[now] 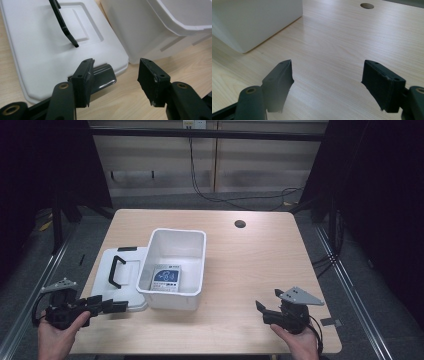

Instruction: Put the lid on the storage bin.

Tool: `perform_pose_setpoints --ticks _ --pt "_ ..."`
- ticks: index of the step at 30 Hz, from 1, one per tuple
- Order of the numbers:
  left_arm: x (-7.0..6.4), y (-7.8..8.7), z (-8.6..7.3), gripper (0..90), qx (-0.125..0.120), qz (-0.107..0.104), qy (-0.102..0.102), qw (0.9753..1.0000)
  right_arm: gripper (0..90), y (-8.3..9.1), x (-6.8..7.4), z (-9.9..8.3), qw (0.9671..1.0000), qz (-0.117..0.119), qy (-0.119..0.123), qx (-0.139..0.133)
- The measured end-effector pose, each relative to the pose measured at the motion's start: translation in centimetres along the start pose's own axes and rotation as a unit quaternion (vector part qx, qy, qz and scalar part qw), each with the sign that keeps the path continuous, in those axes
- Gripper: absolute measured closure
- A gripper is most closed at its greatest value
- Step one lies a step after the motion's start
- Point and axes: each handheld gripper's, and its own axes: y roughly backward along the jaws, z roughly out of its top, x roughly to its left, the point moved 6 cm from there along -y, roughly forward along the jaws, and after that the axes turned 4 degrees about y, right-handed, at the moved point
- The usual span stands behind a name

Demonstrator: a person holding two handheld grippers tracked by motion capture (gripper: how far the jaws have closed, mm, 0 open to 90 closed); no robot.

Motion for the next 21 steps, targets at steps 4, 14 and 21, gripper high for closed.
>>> perform_pose_setpoints --ticks 4,14,21 --pt "-0.1 -0.1 0.4 48.2 0.021 0.020 -0.017 0.9994 22.3 0.3 -0.1 0.1 0.9999 -0.001 -0.012 -0.003" --pt "-0.1 0.0 3.0 56.0 0.039 0.053 -0.023 0.9975 19.2 0.2 0.2 0.0 0.9999 0.008 -0.008 0.003" --pt "0.7 0.0 4.9 62.2 0.056 0.059 -0.007 0.9967 19.1 0.1 0.2 0.0 0.9998 0.014 -0.010 0.003"
